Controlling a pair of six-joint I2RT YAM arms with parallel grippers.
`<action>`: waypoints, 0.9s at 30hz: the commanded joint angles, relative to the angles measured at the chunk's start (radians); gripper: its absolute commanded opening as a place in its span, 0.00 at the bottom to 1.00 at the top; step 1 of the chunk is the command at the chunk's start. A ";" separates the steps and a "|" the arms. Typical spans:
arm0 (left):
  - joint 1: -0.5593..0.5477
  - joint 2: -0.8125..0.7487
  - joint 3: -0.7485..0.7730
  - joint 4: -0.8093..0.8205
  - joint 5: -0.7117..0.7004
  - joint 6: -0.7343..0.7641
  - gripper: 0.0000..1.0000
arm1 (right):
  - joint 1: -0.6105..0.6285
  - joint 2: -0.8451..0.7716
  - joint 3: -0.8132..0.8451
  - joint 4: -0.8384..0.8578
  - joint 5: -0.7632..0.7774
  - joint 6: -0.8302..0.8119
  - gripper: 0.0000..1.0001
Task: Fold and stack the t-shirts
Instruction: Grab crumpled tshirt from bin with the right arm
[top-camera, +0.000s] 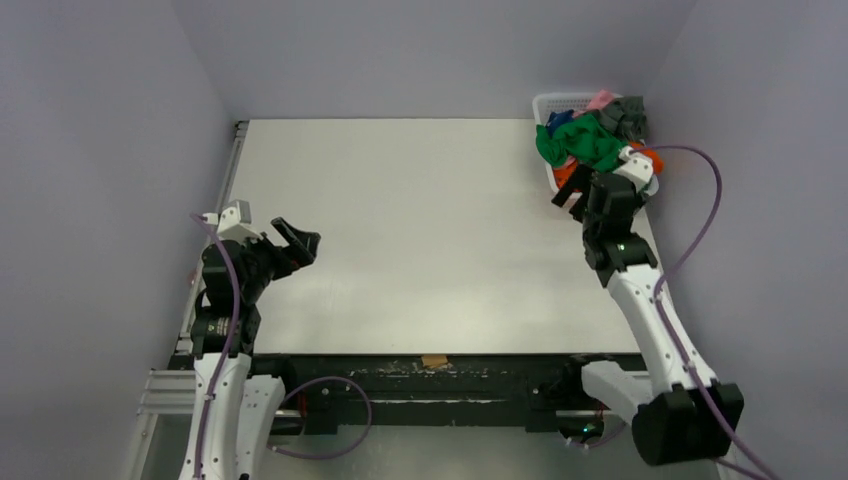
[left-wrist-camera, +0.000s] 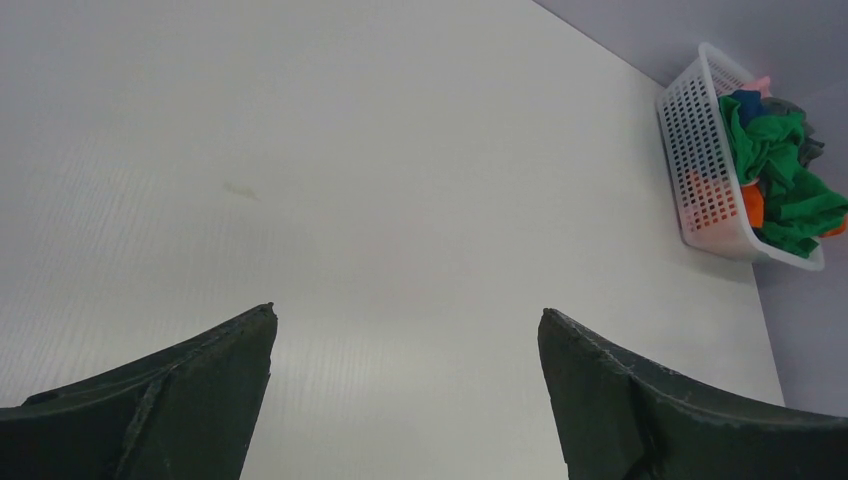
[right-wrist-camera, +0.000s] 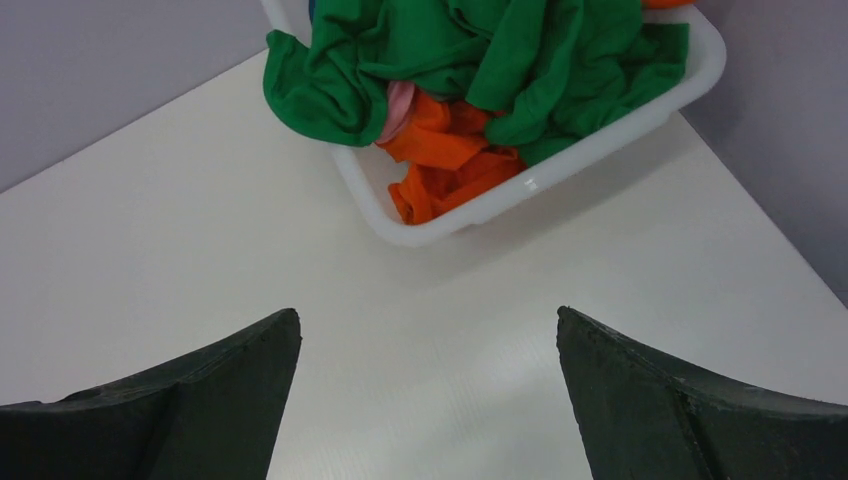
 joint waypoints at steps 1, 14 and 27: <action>-0.001 -0.015 -0.014 0.053 0.026 -0.006 1.00 | -0.006 0.279 0.234 0.121 0.034 -0.073 0.99; -0.001 -0.002 -0.014 0.050 -0.005 -0.002 1.00 | -0.132 1.102 0.999 -0.059 0.045 -0.122 0.83; 0.000 0.020 -0.013 0.059 -0.006 0.004 1.00 | -0.164 1.204 1.059 0.098 0.028 -0.185 0.21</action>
